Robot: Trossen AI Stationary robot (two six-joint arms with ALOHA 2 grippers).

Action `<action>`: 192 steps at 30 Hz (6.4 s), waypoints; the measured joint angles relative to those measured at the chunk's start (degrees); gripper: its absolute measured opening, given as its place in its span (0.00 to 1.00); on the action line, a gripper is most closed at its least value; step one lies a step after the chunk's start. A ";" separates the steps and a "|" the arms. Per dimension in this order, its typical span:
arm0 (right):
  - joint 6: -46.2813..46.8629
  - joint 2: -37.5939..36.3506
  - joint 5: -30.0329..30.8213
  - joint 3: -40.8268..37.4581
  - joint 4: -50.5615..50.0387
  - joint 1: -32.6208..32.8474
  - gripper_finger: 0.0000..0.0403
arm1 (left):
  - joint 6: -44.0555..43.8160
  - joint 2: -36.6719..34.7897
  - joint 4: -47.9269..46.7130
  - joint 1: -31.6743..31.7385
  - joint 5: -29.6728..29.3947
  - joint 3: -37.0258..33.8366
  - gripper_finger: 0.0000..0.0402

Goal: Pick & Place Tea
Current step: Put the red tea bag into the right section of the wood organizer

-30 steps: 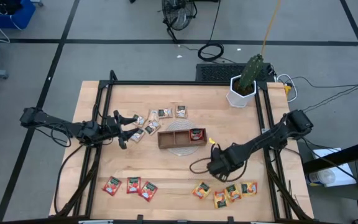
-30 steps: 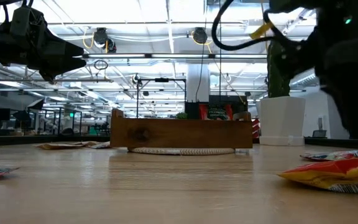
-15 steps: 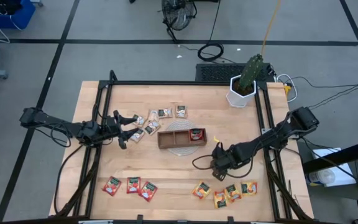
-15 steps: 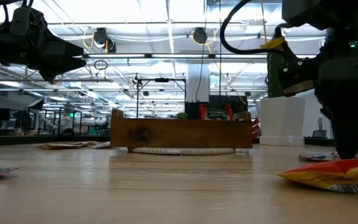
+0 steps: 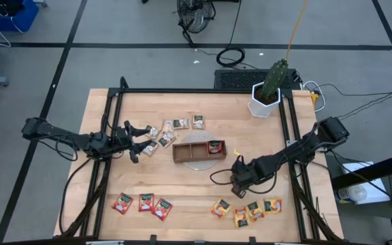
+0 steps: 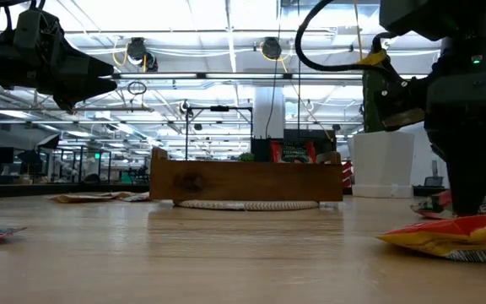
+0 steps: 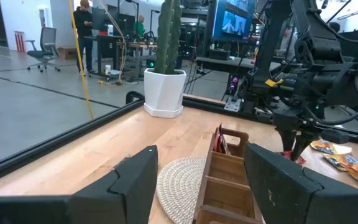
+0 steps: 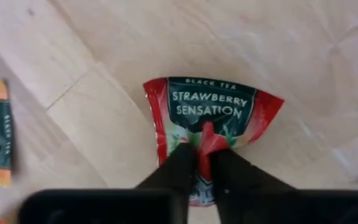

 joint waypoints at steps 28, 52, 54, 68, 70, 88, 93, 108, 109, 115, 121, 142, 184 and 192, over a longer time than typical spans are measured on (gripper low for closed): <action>-37.38 1.08 55.37 -3.49 57.71 -4.01 0.01 | 0.00 0.00 0.01 0.00 0.00 0.02 0.60; -39.45 8.24 57.89 -3.48 64.06 -7.50 0.02 | 0.00 0.00 0.01 0.00 0.00 0.02 0.60; -39.73 8.24 58.49 -3.48 63.99 -7.48 0.01 | 0.00 0.00 -0.02 0.02 0.00 0.00 0.60; -39.94 8.24 55.30 -3.48 62.48 -8.31 0.18 | 0.00 0.00 0.00 0.02 0.02 0.01 0.60; -40.20 8.24 55.27 -3.48 62.47 -8.27 0.22 | 0.00 0.00 0.00 0.02 0.00 0.01 0.60; -48.75 8.22 48.44 -3.43 66.28 -6.97 0.38 | 0.00 0.00 -0.02 0.02 0.00 0.00 0.60; -51.57 8.22 54.15 -3.43 65.72 -5.09 0.36 | 0.00 0.00 -0.01 0.02 0.00 0.00 0.60; -52.51 8.22 57.06 -3.43 64.13 -3.19 0.63 | 0.00 0.00 0.01 0.02 0.01 0.00 0.60; -52.65 8.22 57.07 -3.43 64.11 -3.19 0.66 | 0.00 0.00 0.00 0.01 0.01 0.00 0.60; -51.49 8.22 52.99 -3.43 64.00 -4.05 0.74 | 0.00 0.00 0.01 0.02 0.00 0.00 0.60; -48.02 8.20 50.66 -3.43 59.86 -4.04 0.73 | 0.00 0.00 0.00 0.00 0.02 0.01 0.60; -57.39 6.32 50.75 -3.08 47.98 -2.84 0.67 | 0.00 -0.02 0.01 0.02 0.00 0.00 0.60; -75.47 1.99 7.28 21.35 0.50 -19.76 0.00 | 0.00 0.00 -0.02 0.01 0.02 -0.01 0.60; -75.81 2.02 6.11 19.49 -0.03 -20.53 0.00 | 0.00 0.00 -0.02 0.02 0.02 0.00 0.60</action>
